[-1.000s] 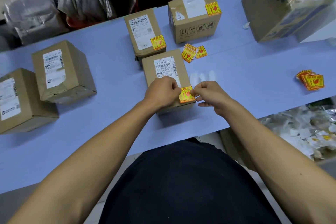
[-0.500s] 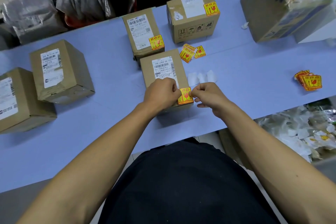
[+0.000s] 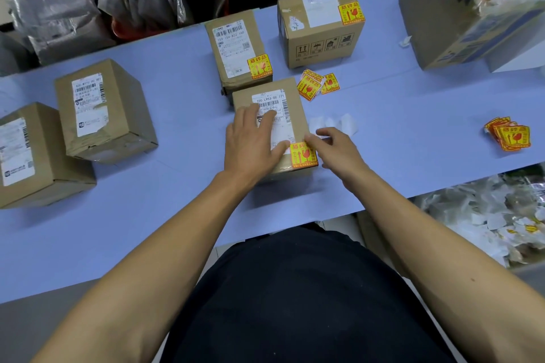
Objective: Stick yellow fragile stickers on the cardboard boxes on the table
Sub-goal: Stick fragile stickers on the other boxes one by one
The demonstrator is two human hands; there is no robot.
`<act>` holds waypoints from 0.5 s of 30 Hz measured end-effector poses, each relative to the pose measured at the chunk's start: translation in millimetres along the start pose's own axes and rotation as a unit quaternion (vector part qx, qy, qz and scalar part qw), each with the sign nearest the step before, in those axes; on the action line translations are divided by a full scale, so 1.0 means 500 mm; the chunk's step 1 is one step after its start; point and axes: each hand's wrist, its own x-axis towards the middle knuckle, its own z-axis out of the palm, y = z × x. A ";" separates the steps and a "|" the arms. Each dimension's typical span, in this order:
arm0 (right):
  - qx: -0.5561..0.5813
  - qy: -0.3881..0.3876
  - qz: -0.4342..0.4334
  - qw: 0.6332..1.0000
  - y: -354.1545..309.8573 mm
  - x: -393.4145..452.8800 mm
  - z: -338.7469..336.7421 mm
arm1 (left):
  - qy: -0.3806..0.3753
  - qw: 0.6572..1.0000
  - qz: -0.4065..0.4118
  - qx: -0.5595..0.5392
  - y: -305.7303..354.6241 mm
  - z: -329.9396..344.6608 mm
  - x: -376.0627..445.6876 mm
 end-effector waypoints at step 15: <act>-0.039 -0.056 -0.103 0.992 0.049 -0.035 0.036 | -0.027 0.972 -0.083 -0.216 -0.038 0.067 -0.029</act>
